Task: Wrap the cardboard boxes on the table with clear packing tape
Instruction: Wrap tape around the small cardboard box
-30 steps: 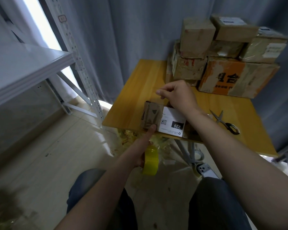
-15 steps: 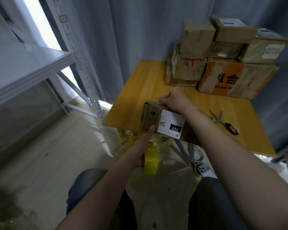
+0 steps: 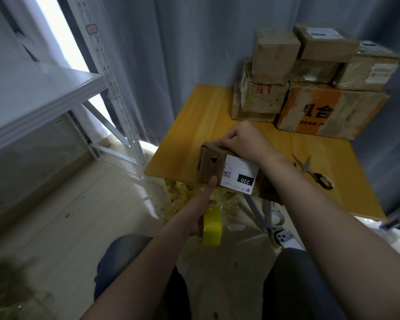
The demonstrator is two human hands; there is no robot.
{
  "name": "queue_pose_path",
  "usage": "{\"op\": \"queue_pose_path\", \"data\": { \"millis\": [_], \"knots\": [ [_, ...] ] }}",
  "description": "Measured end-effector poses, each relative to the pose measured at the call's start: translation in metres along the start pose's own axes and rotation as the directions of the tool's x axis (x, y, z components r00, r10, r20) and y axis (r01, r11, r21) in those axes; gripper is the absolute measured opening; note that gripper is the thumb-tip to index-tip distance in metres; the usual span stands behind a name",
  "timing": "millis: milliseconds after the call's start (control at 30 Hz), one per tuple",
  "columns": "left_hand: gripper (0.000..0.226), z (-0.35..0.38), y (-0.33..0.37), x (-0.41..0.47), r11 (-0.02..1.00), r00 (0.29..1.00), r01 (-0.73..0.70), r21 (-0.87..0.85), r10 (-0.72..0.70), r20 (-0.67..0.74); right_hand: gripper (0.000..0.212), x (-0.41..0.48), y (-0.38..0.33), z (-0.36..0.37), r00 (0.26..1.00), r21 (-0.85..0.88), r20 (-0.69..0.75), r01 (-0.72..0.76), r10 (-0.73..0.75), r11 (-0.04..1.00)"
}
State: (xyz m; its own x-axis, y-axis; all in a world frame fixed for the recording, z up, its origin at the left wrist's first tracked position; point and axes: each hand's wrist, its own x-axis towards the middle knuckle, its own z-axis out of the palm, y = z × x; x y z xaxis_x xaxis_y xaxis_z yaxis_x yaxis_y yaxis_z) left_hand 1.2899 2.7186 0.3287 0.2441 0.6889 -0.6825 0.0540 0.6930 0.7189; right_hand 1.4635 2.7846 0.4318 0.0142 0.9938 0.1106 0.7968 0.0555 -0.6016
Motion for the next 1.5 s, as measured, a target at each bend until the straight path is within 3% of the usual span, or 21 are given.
{"op": "queue_pose_path", "data": {
  "millis": [133, 233, 400, 567, 667, 833, 900, 1233, 1300, 1367, 1433, 1467, 1500],
  "knots": [
    [0.129, 0.000, -0.003, 0.002, 1.000, 1.000, 0.021, 0.012, -0.021, -0.001, 0.073, 0.001, 0.000, -0.001, 0.997, -0.128, 0.064, 0.056, -0.048, 0.990],
    [0.123, 0.002, 0.004, -0.005, 0.999, 1.000, 0.000, 0.034, 0.001, -0.022, 0.055, 0.007, 0.001, -0.004, 0.990, -0.171, 0.117, 0.096, -0.076, 0.981],
    [0.072, 0.007, 0.020, -0.011, 0.997, 0.997, -0.061, 0.045, 0.063, -0.048, 0.052, 0.021, 0.009, 0.001, 0.979, -0.291, 0.199, 0.107, -0.050, 0.951],
    [0.100, 0.011, 0.025, -0.002, 0.999, 0.994, -0.028, 0.043, 0.033, -0.104, 0.032, 0.024, 0.025, 0.026, 0.973, -0.426, 0.204, -0.013, 0.110, 0.905],
    [0.113, 0.010, 0.024, 0.003, 0.999, 0.995, -0.026, 0.027, 0.028, -0.098, 0.056, 0.023, 0.027, 0.026, 0.955, -0.382, 0.267, -0.020, 0.131, 0.924],
    [0.130, 0.009, 0.021, 0.007, 0.998, 0.994, -0.053, 0.045, 0.057, -0.092, 0.110, 0.028, 0.038, 0.024, 0.940, -0.428, 0.341, 0.130, 0.027, 0.894],
    [0.129, 0.007, 0.019, 0.008, 0.997, 0.994, -0.048, 0.063, 0.054, -0.090, 0.114, 0.028, 0.040, 0.023, 0.940, -0.423, 0.339, 0.185, -0.034, 0.887],
    [0.045, 0.003, 0.014, -0.011, 0.963, 1.000, -0.012, 0.268, 0.011, 0.003, 0.114, 0.021, 0.031, 0.016, 0.884, -0.391, 0.431, 0.364, -0.182, 0.845],
    [0.029, 0.000, 0.012, -0.017, 0.947, 1.000, -0.012, 0.322, 0.007, 0.016, 0.113, 0.011, 0.020, 0.014, 0.908, -0.466, 0.378, 0.356, -0.182, 0.810],
    [0.021, -0.003, 0.012, -0.023, 0.945, 1.000, -0.017, 0.328, 0.010, 0.022, 0.096, -0.007, 0.007, 0.010, 0.954, -0.497, 0.213, 0.291, -0.210, 0.818],
    [0.018, -0.003, 0.014, -0.030, 0.942, 1.000, -0.016, 0.336, 0.012, 0.014, 0.044, -0.035, -0.008, 0.005, 0.982, -0.290, -0.029, 0.169, -0.185, 0.942],
    [0.018, -0.003, 0.015, -0.033, 0.940, 1.000, -0.022, 0.341, 0.018, 0.014, 0.035, -0.050, -0.010, 0.005, 0.992, -0.126, -0.091, 0.078, -0.090, 0.989],
    [0.018, -0.003, 0.015, -0.035, 0.938, 0.999, -0.031, 0.345, 0.025, 0.021, 0.049, -0.065, -0.010, 0.006, 0.997, -0.027, -0.077, -0.029, 0.026, 0.999]
  ]
}}
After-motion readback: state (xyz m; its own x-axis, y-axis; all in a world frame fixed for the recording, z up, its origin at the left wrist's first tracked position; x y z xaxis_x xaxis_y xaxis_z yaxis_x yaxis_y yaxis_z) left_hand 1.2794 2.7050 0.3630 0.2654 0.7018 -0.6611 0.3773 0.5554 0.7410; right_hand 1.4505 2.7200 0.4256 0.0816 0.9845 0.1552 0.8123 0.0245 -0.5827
